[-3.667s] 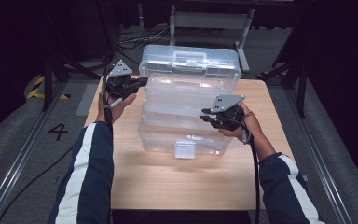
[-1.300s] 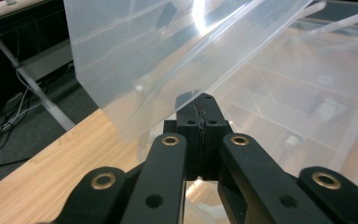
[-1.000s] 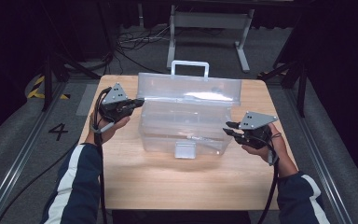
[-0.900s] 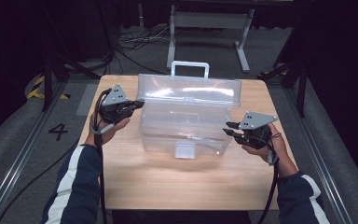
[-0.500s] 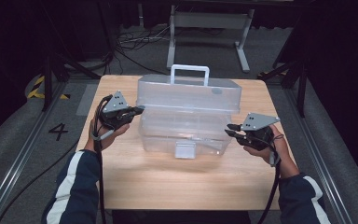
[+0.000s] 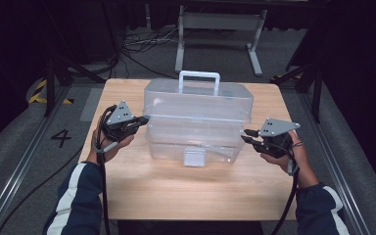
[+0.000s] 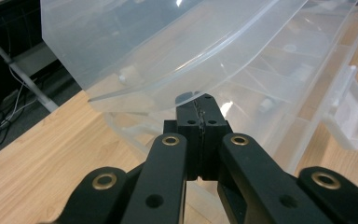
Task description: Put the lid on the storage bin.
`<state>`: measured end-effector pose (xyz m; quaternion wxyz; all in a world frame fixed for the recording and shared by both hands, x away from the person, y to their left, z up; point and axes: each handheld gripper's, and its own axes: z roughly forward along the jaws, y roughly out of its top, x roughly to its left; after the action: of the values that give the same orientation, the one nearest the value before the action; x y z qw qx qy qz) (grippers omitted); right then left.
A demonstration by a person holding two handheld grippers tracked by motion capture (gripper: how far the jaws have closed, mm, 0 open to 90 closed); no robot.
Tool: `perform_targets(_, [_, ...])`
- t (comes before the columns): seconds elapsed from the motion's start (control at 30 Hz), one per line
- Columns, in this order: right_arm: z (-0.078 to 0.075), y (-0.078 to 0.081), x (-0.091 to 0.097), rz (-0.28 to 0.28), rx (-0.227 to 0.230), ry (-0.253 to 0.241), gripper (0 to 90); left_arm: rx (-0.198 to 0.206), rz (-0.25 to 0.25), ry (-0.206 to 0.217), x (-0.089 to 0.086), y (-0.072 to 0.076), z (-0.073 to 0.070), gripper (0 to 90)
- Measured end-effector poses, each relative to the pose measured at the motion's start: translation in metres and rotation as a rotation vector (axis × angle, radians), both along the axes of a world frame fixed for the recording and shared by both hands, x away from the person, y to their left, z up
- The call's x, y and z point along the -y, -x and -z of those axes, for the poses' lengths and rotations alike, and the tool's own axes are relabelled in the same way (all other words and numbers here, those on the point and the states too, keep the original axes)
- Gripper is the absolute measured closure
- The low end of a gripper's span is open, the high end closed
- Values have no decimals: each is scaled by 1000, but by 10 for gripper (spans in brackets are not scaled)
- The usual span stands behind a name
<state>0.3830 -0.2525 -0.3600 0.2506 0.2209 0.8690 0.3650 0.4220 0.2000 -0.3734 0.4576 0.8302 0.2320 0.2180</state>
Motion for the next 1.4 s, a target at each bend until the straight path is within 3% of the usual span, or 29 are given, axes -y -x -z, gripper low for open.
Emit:
perform_targets(0.37, [-1, 0, 5, 37, 12, -10, 696, -7, 1, -27, 1, 2, 3, 900])
perform_targets(0.63, [-1, 1, 7, 51, 19, -23, 676, -20, -2, -73, 3, 5, 3, 900])
perform_targets(0.93, [-1, 2, 9, 56, 8, -5, 656, -30, -3, -92, 2, 7, 5, 900])
perform_targets(1.0, [1, 3, 10, 68, 22, -7, 659, -33, 1, -98, 2, 7, 6, 900])
perform_targets(1.4, [7, 6, 9, 64, -3, -6, 601, -45, 21, -139, 2, 8, 10, 900])
